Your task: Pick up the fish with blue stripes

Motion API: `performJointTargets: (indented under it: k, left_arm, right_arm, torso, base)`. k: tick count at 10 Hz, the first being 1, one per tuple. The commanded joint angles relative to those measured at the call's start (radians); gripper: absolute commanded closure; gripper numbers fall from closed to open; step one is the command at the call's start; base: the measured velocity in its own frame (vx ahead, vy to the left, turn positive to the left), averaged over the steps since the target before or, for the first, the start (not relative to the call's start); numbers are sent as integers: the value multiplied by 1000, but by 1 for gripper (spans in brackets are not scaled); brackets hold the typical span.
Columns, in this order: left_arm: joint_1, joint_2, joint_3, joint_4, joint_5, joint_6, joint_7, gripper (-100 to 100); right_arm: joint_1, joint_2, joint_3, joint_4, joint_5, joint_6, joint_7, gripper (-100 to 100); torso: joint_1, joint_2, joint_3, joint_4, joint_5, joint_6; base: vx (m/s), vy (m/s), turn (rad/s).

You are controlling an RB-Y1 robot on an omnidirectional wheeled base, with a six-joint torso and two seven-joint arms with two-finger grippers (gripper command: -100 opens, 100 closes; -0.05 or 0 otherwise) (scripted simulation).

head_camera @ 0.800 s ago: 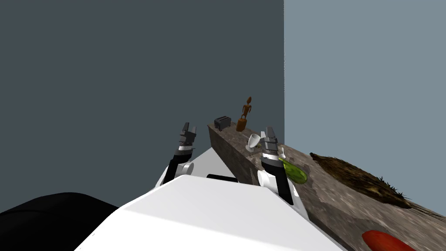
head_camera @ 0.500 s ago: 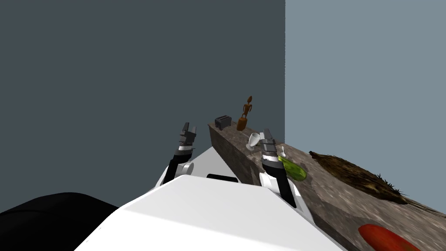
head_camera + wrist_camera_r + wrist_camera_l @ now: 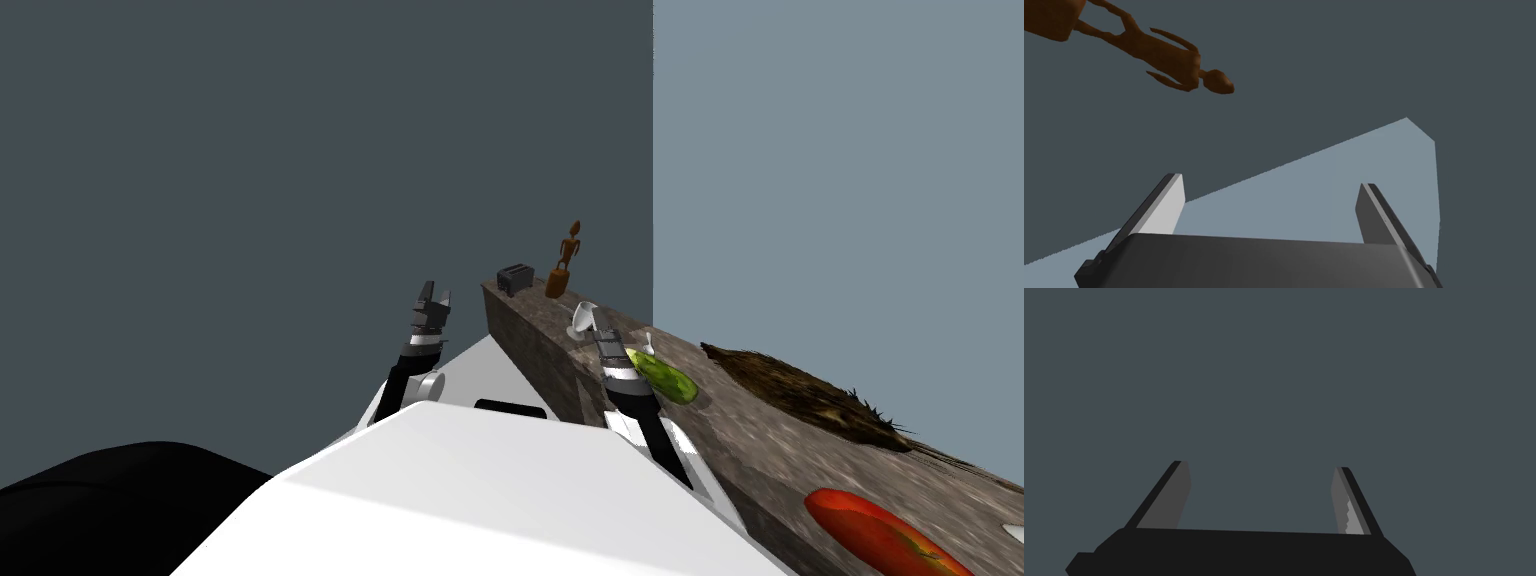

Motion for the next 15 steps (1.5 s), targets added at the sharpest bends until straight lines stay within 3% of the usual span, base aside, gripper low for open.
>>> performJointTargets:
  k: [1,3,8,12,15]
  left_arm:
    - [0,0,0,0,0,0,0,0]
    - [0,0,0,0,0,0,0,0]
    - [0,0,0,0,0,0,0,0]
    - [0,0,0,0,0,0,0,0]
    - [0,0,0,0,0,0,0,0]
  right_arm:
    - [22,-50,0,11,13,4,3,-100]
    - [41,-91,0,30,24,0,8,-100]
    - [128,-247,-5,117,77,-18,35,-100]
    - [173,-361,-11,165,106,-29,52,-100]
    - [195,-416,-15,190,121,-34,61,-100]
  torso:
    - [0,0,0,0,0,0]
    - [0,0,0,0,0,0]
    - [1,0,0,0,0,0]
    - [1,-3,-1,-1,0,0]
    - [1,-3,-2,-1,0,0]
  base:
    - [-42,19,23]
    - [-49,29,31]
    - [-47,41,52]
    - [-18,43,52]
    - [-14,43,58]
